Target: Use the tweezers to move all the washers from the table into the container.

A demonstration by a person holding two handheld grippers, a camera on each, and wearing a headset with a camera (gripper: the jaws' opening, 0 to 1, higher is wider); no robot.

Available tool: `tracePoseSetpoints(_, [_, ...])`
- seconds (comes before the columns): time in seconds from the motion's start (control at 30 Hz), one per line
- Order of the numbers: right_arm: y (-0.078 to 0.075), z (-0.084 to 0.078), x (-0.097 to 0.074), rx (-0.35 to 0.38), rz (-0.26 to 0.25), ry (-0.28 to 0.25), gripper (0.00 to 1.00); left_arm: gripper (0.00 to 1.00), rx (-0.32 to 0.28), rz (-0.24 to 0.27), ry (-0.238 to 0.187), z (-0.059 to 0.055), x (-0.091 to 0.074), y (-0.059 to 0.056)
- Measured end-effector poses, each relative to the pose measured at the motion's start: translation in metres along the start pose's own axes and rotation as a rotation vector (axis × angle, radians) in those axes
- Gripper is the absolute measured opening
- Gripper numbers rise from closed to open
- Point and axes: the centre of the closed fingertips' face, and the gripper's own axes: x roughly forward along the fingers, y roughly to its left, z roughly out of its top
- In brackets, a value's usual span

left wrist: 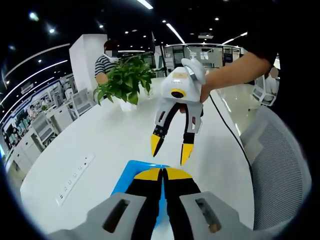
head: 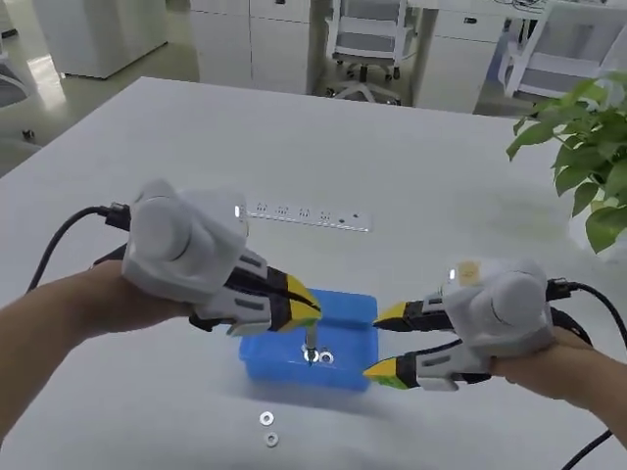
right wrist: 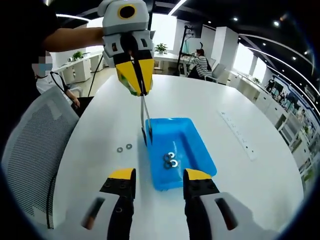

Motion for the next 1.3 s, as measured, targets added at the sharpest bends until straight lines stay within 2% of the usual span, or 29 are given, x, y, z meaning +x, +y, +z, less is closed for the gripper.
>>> tracePoseSetpoints(0.13, [0.002, -0.004, -0.005, 0.02, -0.016, 0.005, 0.44, 0.05, -0.01, -0.002, 0.001, -0.003, -0.002, -0.008])
tracePoseSetpoints(0.53, [0.02, -0.013, -0.018, 0.077, -0.03, -0.027, 0.57, 0.05, -0.039, -0.004, 0.008, -0.017, -0.007, -0.031])
tracePoseSetpoints(0.97, [0.033, -0.012, -0.016, 0.113, -0.028, -0.059, 0.69, 0.05, -0.06, -0.008, 0.031, -0.037, -0.009, -0.047])
tracePoseSetpoints(1.3, [0.039, -0.018, -0.015, 0.109, -0.025, -0.032, 0.71, 0.05, -0.077, -0.01, 0.042, -0.043, -0.011, -0.056])
